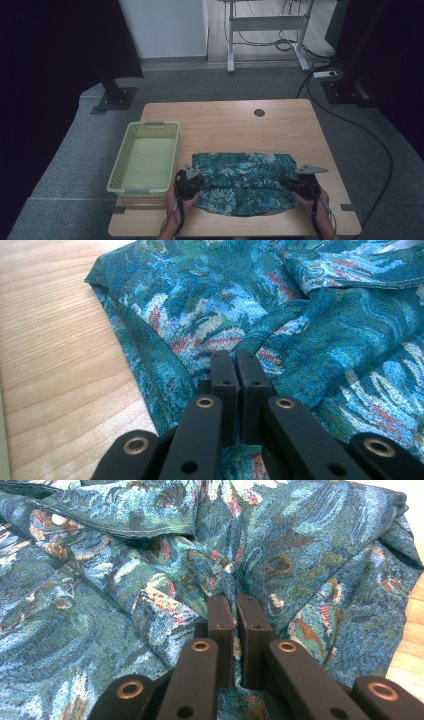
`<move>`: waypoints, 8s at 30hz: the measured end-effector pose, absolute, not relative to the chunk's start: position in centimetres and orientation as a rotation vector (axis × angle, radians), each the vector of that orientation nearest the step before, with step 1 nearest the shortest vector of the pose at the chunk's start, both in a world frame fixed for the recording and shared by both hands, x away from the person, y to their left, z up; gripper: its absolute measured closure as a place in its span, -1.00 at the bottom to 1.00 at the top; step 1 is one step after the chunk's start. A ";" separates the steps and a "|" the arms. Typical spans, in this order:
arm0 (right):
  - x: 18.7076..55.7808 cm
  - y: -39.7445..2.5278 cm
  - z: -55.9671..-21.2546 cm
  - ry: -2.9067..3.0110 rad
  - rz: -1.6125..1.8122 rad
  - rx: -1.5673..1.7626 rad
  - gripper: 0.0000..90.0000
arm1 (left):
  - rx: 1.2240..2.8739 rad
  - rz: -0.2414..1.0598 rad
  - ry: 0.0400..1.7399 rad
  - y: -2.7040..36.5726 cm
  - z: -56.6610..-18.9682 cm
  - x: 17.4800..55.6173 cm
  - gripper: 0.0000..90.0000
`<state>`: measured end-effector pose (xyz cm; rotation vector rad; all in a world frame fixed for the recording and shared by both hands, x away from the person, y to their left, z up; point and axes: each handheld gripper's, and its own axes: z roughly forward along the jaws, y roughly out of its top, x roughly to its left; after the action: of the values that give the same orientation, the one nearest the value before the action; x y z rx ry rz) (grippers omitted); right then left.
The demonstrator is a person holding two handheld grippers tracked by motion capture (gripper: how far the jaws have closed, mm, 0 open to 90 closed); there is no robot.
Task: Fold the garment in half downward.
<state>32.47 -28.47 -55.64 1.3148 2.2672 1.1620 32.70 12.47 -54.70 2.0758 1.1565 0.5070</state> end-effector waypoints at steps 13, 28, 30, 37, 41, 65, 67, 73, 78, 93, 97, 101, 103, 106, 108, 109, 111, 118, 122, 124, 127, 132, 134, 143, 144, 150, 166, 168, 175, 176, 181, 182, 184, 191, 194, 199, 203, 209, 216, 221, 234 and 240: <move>32.4 -28.6 -55.4 2.268 1.110 1.296 0.88 | 2.056 0.475 1.162 12.4 -54.7 32.7 0.95; 31.0 -28.5 -54.5 2.203 1.022 1.280 0.12 | 2.018 0.614 1.124 11.5 -53.9 30.7 0.30; 30.6 -28.7 -54.2 2.189 1.031 1.280 0.09 | 2.015 0.640 1.114 11.3 -53.6 30.2 0.18; 29.7 -29.2 -53.1 2.170 1.046 1.246 0.06 | 1.965 0.651 1.089 11.6 -51.9 28.8 0.12; 29.6 -28.9 -52.3 2.165 1.059 1.226 0.06 | 1.954 0.595 1.085 11.2 -51.5 29.5 0.12; 35.2 -23.9 -51.6 2.278 1.064 1.208 0.13 | 2.031 0.383 1.111 6.6 -53.2 36.2 0.16; 35.5 -23.5 -51.9 2.287 1.067 1.212 0.13 | 2.036 0.373 1.107 6.4 -53.3 36.4 0.16; 36.3 -22.5 -52.8 2.324 1.056 1.218 0.14 | 2.061 0.354 1.088 5.7 -53.6 36.5 0.18; 36.7 -21.7 -53.4 2.343 1.045 1.226 0.13 | 2.097 0.363 1.094 5.1 -54.0 36.5 0.22; 36.9 -20.5 -54.4 2.395 0.986 1.197 0.43 | 2.133 0.398 1.049 4.5 -54.5 36.1 0.52; 36.4 -20.4 -54.5 2.370 0.988 1.185 0.68 | 2.150 0.440 1.023 4.3 -54.5 35.8 0.72; 36.0 -20.3 -54.6 2.361 0.979 1.166 0.78 | 2.162 0.472 1.003 4.0 -54.4 35.6 0.85; 35.8 -20.1 -54.5 2.354 0.963 1.150 0.82 | 2.162 0.491 0.995 3.9 -54.4 35.4 0.87; 35.5 -19.9 -54.3 2.350 0.947 1.133 0.84 | 2.161 0.498 0.990 3.9 -54.2 35.3 0.88; 35.4 -19.9 -54.2 2.348 0.946 1.127 0.85 | 2.156 0.493 0.987 4.0 -54.0 35.2 0.88; 35.3 -20.0 -54.0 2.347 0.952 1.127 0.86 | 2.149 0.491 0.986 4.1 -53.9 35.1 0.88; 35.1 -20.2 -53.8 2.342 0.967 1.128 0.86 | 2.140 0.486 0.984 4.2 -53.6 35.0 0.88; 34.2 -20.6 -52.9 2.333 1.010 1.121 0.86 | 2.113 0.459 0.976 4.6 -52.9 34.6 0.88; 34.1 -20.8 -52.7 2.331 1.033 1.124 0.87 | 2.096 0.433 0.977 4.9 -52.7 34.6 0.89; 34.0 -21.0 -52.5 2.328 1.049 1.127 0.87 | 2.084 0.420 0.974 5.1 -52.6 34.7 0.89; 33.8 -21.2 -52.3 2.321 1.074 1.128 0.87 | 2.082 0.410 0.969 5.2 -52.4 34.6 0.89; 33.3 -21.3 -52.0 2.319 1.095 1.123 0.87 | 2.071 0.412 0.958 5.2 -52.2 34.1 0.89; 33.0 -21.4 -51.8 2.318 1.100 1.119 0.87 | 2.069 0.411 0.950 5.2 -52.1 33.9 0.89; 31.2 -21.9 -51.1 2.319 1.136 1.102 0.87 | 2.058 0.401 0.911 5.6 -51.0 32.5 0.89; 30.9 -21.9 -51.1 2.320 1.142 1.104 0.87 | 2.055 0.397 0.906 5.6 -50.9 32.3 0.89; 29.2 -22.6 -51.5 2.324 1.175 1.111 0.87 | 2.055 0.370 0.892 5.8 -51.1 31.0 0.89; 25.6 -23.2 -53.5 2.368 1.173 1.154 0.87 | 2.098 0.303 0.881 5.7 -53.5 27.9 0.88; 25.5 -23.4 -53.8 2.374 1.175 1.167 0.87 | 2.098 0.289 0.889 5.7 -53.9 27.8 0.88; 25.5 -23.7 -55.0 2.399 1.173 1.204 0.87 | 2.096 0.233 0.918 5.9 -55.0 28.0 0.84; 25.5 -23.7 -55.2 2.398 1.175 1.206 0.86 | 2.089 0.222 0.924 5.9 -55.1 28.0 0.83; 25.6 -23.8 -55.1 2.400 1.158 1.222 0.61 | 2.037 0.220 0.955 6.4 -54.9 28.1 0.61; 25.6 -23.9 -55.0 2.395 1.149 1.221 0.51 | 2.024 0.219 0.948 6.5 -54.6 28.1 0.52; 25.6 -24.0 -54.7 2.365 1.140 1.235 0.31 | 2.002 0.219 0.939 7.0 -53.9 28.0 0.40; 25.8 -23.8 -53.1 2.277 1.164 1.235 0.11 | 1.964 0.276 0.976 9.3 -52.4 28.5 0.23; 25.8 -23.0 -52.5 2.270 1.173 1.206 0.09 | 1.948 0.290 1.012 10.4 -52.4 28.9 0.21; 26.1 -20.3 -52.2 2.299 1.193 1.150 0.06 | 1.967 0.310 1.068 11.5 -53.4 29.6 0.18; 26.3 -17.5 -52.6 2.345 1.207 1.101 0.05 | 1.974 0.301 1.104 12.0 -54.6 29.9 0.17; 26.3 -14.5 -53.7 2.397 1.196 1.053 0.03 | 1.967 0.296 1.110 12.5 -55.3 29.7 0.18; 26.4 -13.0 -55.3 2.422 1.134 1.094 0.03 | 1.990 0.322 1.075 12.8 -55.4 29.3 0.20; 26.1 -13.1 -55.5 2.401 1.142 1.084 0.03 | 1.999 0.332 1.069 12.7 -55.4 29.2 0.19; 25.8 -14.0 -55.9 2.396 1.188 1.042 0.04 | 2.023 0.368 1.055 12.0 -55.4 28.8 0.20; 25.8 -15.1 -55.9 2.394 1.203 1.050 0.06 | 2.022 0.345 1.045 11.2 -55.4 28.8 0.20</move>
<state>25.81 -15.09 -55.89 1.0498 2.3941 1.2026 28.76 11.23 -55.37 2.0216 1.0453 0.3454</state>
